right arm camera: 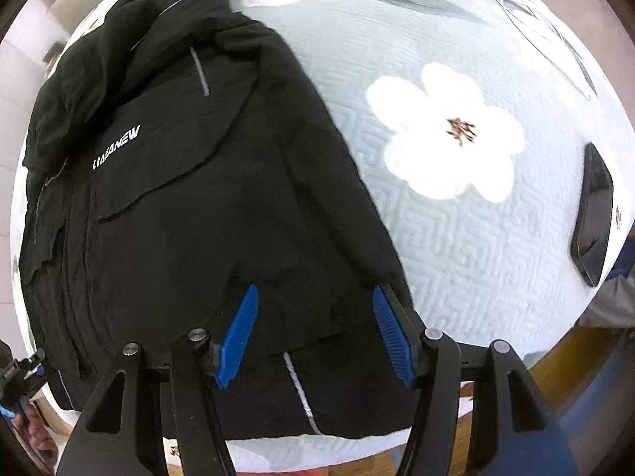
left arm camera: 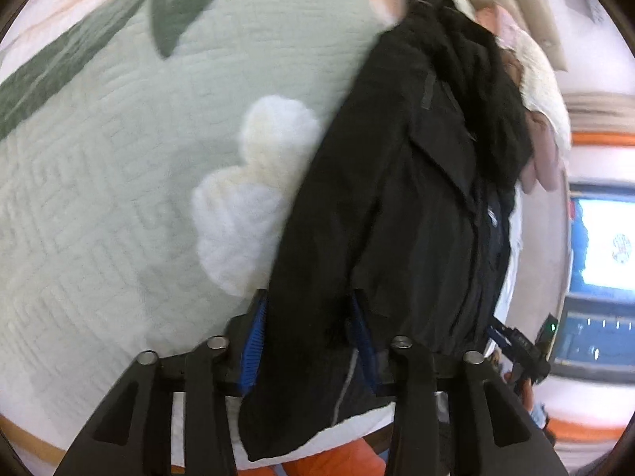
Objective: Fold large clothes
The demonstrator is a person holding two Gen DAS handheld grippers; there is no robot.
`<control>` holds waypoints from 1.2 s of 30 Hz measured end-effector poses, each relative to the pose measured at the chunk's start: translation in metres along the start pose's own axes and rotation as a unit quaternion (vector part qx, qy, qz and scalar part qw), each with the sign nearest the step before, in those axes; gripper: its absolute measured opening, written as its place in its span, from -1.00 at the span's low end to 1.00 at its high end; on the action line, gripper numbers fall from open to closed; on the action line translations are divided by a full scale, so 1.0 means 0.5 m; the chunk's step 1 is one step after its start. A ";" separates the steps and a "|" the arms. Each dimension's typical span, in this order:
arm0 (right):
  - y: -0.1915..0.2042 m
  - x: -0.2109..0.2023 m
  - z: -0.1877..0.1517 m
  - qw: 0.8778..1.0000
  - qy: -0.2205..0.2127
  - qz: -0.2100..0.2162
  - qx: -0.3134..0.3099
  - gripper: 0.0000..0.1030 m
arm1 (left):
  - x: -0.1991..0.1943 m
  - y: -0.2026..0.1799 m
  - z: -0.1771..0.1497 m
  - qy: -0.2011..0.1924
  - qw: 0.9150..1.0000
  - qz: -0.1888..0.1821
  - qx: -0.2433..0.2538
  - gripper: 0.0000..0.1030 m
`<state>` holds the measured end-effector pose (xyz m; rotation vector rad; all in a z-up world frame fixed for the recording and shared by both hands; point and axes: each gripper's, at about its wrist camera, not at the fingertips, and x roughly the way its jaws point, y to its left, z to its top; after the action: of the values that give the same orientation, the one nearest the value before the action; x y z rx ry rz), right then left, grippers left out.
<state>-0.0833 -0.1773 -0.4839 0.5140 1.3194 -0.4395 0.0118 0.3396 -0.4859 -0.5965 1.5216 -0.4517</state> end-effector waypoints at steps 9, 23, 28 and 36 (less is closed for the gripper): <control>-0.046 0.001 -0.035 1.000 0.012 -0.005 0.003 0.22 | 0.039 -0.036 -0.008 0.020 0.999 -0.051 0.002 -0.40; -0.186 0.018 -0.059 0.997 0.041 0.040 0.056 -0.04 | 0.055 -0.031 -0.024 0.026 0.999 -0.045 0.008 -0.20; -0.149 -0.024 -0.073 0.994 0.058 0.093 0.004 -0.29 | 0.013 -0.047 -0.027 0.015 0.994 -0.108 0.014 -0.54; -0.098 0.023 -0.072 0.992 0.087 0.059 -0.072 0.24 | 0.040 -0.036 -0.032 0.026 0.993 -0.118 -0.011 -0.44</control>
<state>-0.1377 -0.1960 -0.5063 0.5165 1.4679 -0.2024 -0.0020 0.3118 -0.4898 -0.7918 1.5135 -0.6365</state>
